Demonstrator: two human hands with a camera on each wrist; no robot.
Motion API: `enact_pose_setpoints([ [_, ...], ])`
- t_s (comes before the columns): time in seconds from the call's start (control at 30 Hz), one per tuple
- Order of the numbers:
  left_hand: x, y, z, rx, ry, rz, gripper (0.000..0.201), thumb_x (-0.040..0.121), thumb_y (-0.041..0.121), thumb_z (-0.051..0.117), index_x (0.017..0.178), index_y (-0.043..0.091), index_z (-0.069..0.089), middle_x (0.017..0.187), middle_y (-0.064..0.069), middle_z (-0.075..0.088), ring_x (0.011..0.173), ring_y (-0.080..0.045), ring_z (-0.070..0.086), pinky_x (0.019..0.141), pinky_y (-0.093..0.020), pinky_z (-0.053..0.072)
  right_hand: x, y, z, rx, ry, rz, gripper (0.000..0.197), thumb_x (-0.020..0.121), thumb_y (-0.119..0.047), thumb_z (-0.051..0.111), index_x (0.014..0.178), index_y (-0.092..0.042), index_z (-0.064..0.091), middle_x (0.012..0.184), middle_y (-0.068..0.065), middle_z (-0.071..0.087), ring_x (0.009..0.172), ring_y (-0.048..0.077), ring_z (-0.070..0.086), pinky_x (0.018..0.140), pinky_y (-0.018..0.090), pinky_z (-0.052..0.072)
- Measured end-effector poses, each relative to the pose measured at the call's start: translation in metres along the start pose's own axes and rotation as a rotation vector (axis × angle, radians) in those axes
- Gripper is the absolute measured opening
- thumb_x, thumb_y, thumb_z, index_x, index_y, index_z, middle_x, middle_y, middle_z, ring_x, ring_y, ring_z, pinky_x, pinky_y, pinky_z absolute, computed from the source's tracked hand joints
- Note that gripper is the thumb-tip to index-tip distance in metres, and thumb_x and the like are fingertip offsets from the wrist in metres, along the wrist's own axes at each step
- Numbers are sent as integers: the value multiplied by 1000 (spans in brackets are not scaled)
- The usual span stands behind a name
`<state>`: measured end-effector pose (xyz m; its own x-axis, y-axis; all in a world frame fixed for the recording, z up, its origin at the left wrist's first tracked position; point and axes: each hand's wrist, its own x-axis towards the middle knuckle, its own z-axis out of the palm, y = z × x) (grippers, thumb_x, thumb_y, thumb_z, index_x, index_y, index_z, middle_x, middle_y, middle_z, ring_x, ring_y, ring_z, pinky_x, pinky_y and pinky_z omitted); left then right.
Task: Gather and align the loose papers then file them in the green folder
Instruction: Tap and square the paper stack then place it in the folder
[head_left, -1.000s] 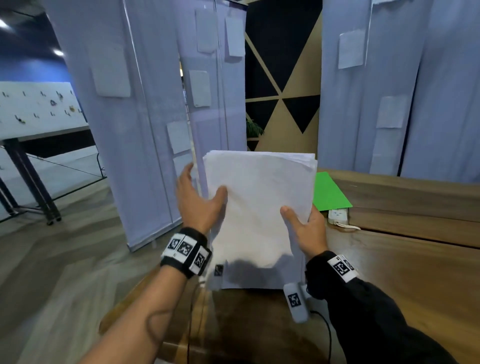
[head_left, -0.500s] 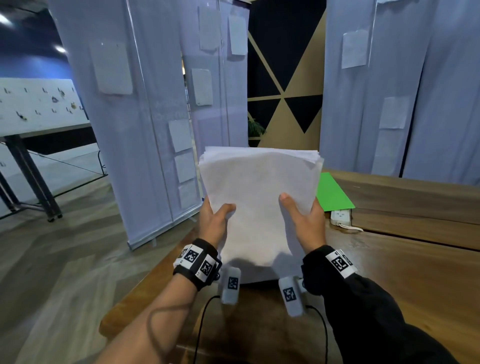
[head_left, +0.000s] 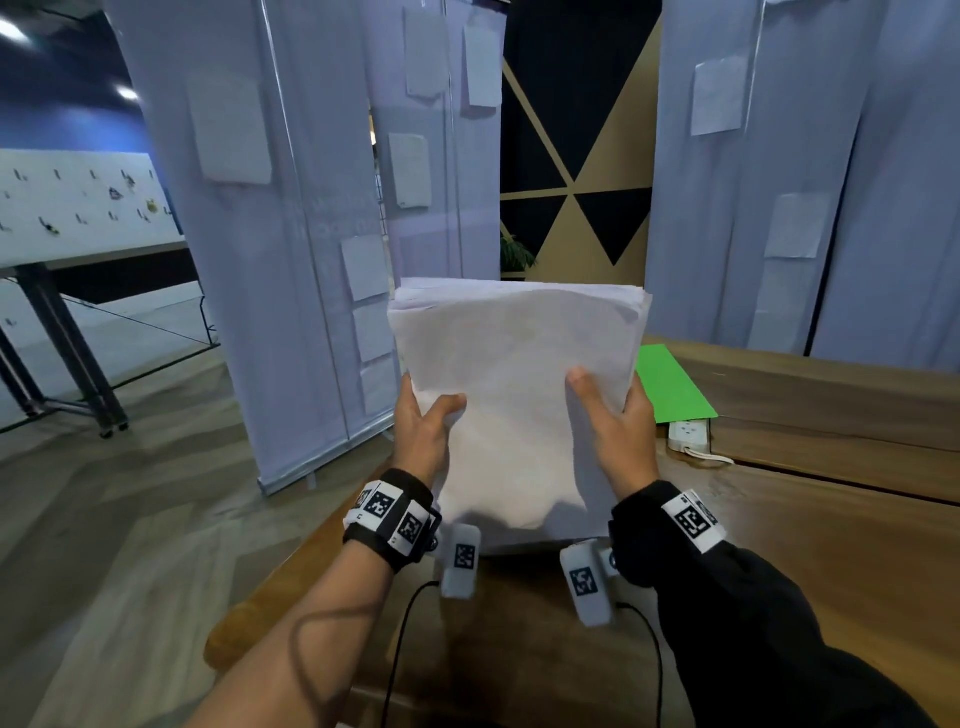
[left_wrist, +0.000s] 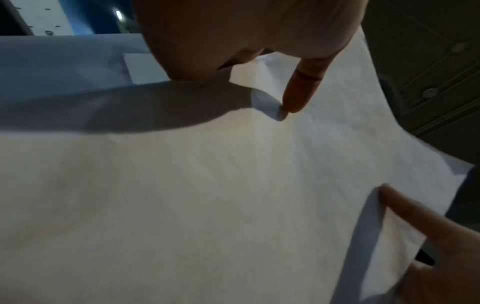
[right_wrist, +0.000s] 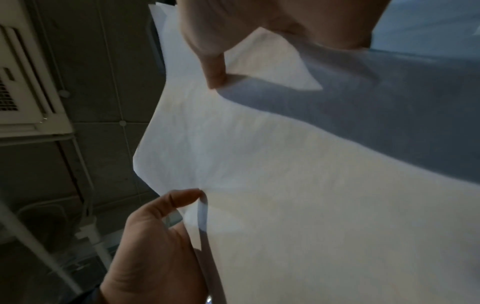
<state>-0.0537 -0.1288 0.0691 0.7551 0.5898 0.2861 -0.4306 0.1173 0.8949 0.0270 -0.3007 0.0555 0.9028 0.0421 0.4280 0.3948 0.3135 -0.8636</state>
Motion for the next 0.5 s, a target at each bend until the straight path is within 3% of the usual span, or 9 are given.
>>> enact_pose_setpoints([
  [0.03,0,1,-2,1,-11,3,60,83,-7,54,139,14,46,117,-4,68,107,-20,66,87,-30,54,-1,-4,-1,11,-5,8,36,85,-40,67,116,-22,62,109,-10,70,99,1,65,82,15,48],
  [0.13,-6,-12,-9,86,-7,-9,65,78,11,62,140,25,46,129,-6,63,119,-27,60,103,-47,47,-9,2,-7,-6,-14,13,26,94,-41,54,117,-31,57,112,-26,62,101,-12,57,82,0,39],
  [0.23,-16,-39,-18,209,26,-16,73,70,29,63,141,29,43,133,-3,61,124,-27,56,110,-55,39,-19,18,-9,-51,33,-4,49,96,-44,48,138,-19,47,136,-14,51,126,-1,45,104,12,31],
  [0.3,-19,-42,-15,225,42,-13,76,71,30,60,144,26,40,138,-5,57,127,-26,53,112,-53,37,-19,18,-8,-27,56,-9,57,96,-44,48,144,-14,41,143,-11,43,131,-1,35,102,6,26],
  [0.37,-21,-34,-9,257,54,6,73,75,28,56,145,23,39,139,-6,55,128,-25,52,112,-50,38,-16,13,-4,-2,70,18,55,95,-42,50,142,-13,43,135,-17,45,124,-5,36,89,-4,26],
  [0.43,-20,-25,-5,245,54,42,69,78,25,53,145,20,39,137,-8,56,125,-26,53,110,-44,42,-13,3,-1,-10,110,-12,46,95,-40,52,136,-19,49,124,-24,46,118,-11,41,82,-10,25],
  [0.5,-17,-20,-2,248,52,92,64,80,20,49,144,17,40,136,-9,56,123,-24,54,104,-31,46,-12,-9,1,-21,144,-50,30,95,-36,54,124,-30,51,116,-30,48,104,-29,44,81,-11,25],
])
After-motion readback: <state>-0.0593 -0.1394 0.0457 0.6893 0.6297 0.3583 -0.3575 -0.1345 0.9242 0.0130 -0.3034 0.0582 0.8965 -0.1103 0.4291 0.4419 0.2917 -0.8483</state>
